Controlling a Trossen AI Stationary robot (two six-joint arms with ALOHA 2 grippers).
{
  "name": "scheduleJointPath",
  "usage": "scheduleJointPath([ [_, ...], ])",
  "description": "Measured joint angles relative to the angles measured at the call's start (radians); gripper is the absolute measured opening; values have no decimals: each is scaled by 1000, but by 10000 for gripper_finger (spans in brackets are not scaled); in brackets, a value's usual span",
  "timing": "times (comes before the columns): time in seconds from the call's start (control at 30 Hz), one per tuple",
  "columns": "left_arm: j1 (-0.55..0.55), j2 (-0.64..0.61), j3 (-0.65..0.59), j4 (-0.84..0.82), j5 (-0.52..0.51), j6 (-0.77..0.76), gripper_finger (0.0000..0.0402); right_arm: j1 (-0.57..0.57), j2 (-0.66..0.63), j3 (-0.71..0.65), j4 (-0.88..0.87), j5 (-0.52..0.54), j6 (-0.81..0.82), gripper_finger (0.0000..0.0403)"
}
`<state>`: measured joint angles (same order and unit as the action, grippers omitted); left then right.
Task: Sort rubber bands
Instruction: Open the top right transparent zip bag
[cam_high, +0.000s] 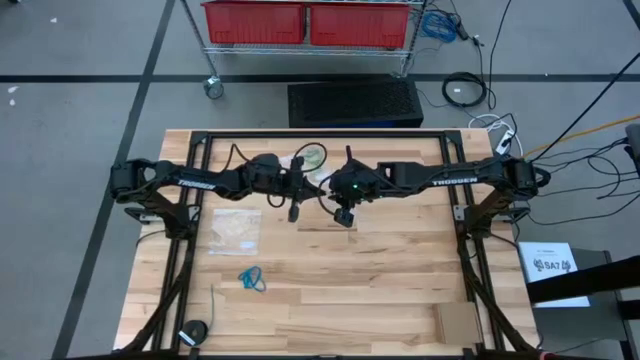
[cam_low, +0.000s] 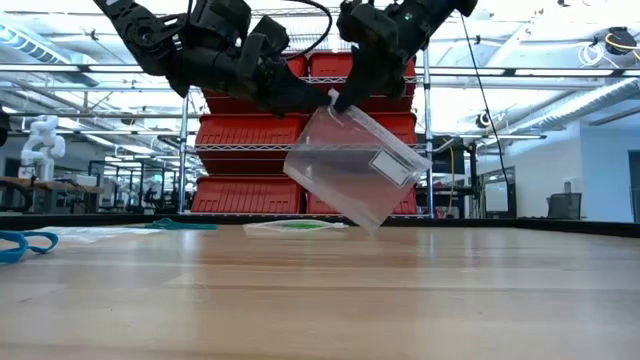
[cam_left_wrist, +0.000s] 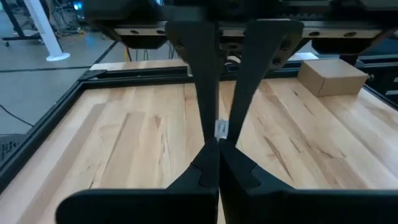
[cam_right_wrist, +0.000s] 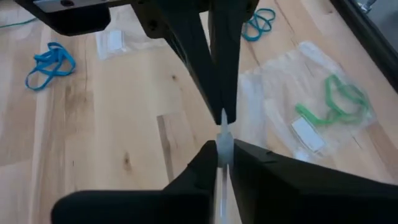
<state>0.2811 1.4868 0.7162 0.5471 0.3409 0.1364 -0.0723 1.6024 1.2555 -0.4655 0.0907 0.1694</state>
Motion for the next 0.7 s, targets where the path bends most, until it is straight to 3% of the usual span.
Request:
scheduleJointPath([
  [0.33, 20, -35, 0, -22, -1, -2, 0, 2, -2, -3, -116, -11, 22, 6],
  [0.43, 21, -34, 0, -38, 70, -4, 4, 2, -2, -3, -88, -11, 13, 6],
  [0.7, -23, -21, -1, 0, 88, 0, 82, 2, -2, -3, -67, -18, -9, 5],
])
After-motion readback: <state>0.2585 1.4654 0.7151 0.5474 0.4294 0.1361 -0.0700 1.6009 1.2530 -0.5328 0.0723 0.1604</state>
